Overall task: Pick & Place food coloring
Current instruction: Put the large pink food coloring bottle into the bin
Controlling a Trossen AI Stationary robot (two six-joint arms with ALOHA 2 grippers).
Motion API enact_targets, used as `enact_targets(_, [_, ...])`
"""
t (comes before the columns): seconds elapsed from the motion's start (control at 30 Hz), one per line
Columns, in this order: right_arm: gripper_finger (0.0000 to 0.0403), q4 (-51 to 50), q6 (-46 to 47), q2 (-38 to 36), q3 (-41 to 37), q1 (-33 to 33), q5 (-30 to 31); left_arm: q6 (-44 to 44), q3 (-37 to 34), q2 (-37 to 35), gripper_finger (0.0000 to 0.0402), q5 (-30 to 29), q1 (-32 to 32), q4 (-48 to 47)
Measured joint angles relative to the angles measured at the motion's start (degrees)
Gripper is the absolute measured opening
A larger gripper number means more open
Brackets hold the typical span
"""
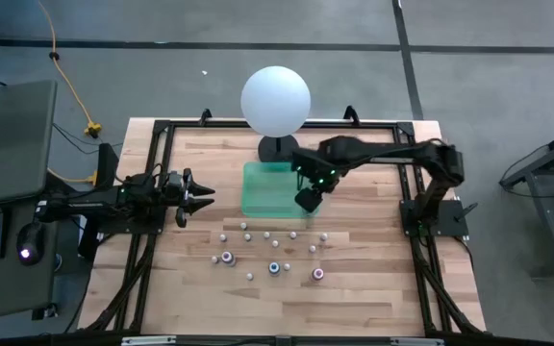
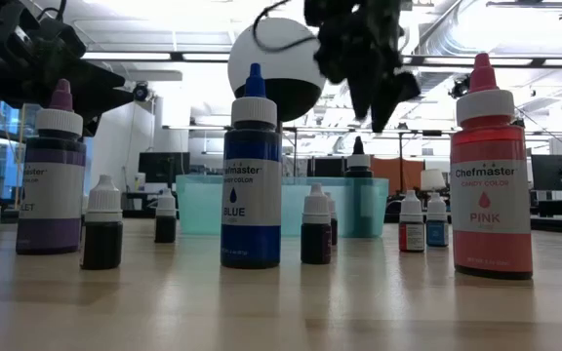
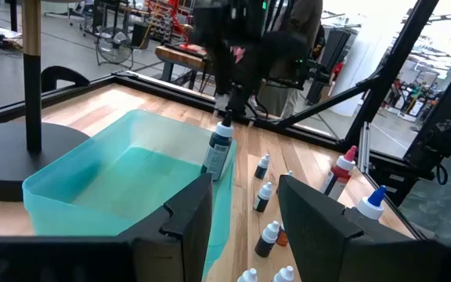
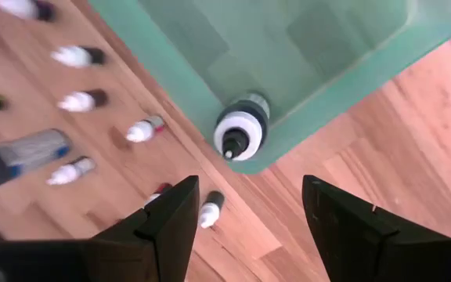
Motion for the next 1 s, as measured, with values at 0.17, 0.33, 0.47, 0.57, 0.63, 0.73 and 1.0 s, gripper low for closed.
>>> enact_targets(0.17, [0.0218,0.0,-3.0,-7.6,0.0,0.0,-0.3,0.0,0.0,0.0,0.0147,0.0,0.0,0.0])
enact_targets(0.33, [0.0218,-0.5,-9.6,-15.0,0.0,0.9,0.7,0.0,0.0,0.0,0.0147,0.0,0.0,0.0])
enact_targets(0.47, [0.0217,-0.9,-13.2,-20.3,0.0,2.4,1.3,0.0,0.0,0.0,0.0147,0.0,0.0,0.0])
enact_targets(0.57, [0.0218,-1.2,-13.2,-23.6,0.0,3.2,1.3,0.0,0.0,0.0,0.0147,0.0,0.0,0.0])
enact_targets(0.63, [0.0217,-1.3,-13.0,-25.7,0.0,3.9,1.2,0.0,0.0,0.0,0.0147,0.0,0.0,0.0])
enact_targets(0.73, [0.0216,-1.6,-12.6,-28.3,0.0,5.6,0.8,0.0,0.0,0.0,0.0147,0.0,0.0,0.0])
enact_targets(1.0, [0.0216,-1.3,-14.3,-32.9,0.0,12.8,1.7,0.0,0.0,0.0,0.0147,0.0,0.0,0.0])
